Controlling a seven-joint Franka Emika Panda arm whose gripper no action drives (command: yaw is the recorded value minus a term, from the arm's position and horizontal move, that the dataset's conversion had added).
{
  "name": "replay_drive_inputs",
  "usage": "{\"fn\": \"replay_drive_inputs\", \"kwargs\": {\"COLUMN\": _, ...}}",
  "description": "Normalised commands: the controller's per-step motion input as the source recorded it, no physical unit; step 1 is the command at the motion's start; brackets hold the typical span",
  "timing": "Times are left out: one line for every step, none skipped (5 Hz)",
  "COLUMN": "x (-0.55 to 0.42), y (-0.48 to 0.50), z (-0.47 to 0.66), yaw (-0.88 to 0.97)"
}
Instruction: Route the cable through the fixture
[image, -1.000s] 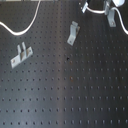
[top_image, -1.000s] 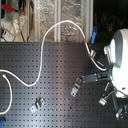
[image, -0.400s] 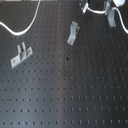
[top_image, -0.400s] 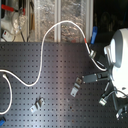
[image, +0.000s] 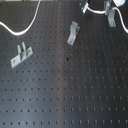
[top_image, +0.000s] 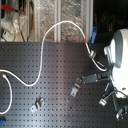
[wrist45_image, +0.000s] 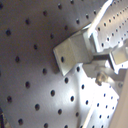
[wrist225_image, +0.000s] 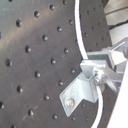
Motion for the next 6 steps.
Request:
{"fn": "replay_drive_inputs", "kwargs": {"x": -0.08, "y": -0.022, "z": 0.19, "yaw": 0.0}}
{"fn": "replay_drive_inputs", "kwargs": {"x": -0.342, "y": -0.188, "z": 0.4, "yaw": 0.01}}
{"fn": "replay_drive_inputs", "kwargs": {"x": -0.379, "y": -0.148, "z": 0.29, "yaw": 0.06}}
{"fn": "replay_drive_inputs", "kwargs": {"x": -0.042, "y": 0.154, "z": 0.08, "yaw": 0.0}}
{"fn": "replay_drive_inputs", "kwargs": {"x": 0.152, "y": 0.237, "z": 0.06, "yaw": 0.0}}
{"fn": "replay_drive_inputs", "kwargs": {"x": -0.027, "y": 0.129, "z": 0.15, "yaw": 0.0}}
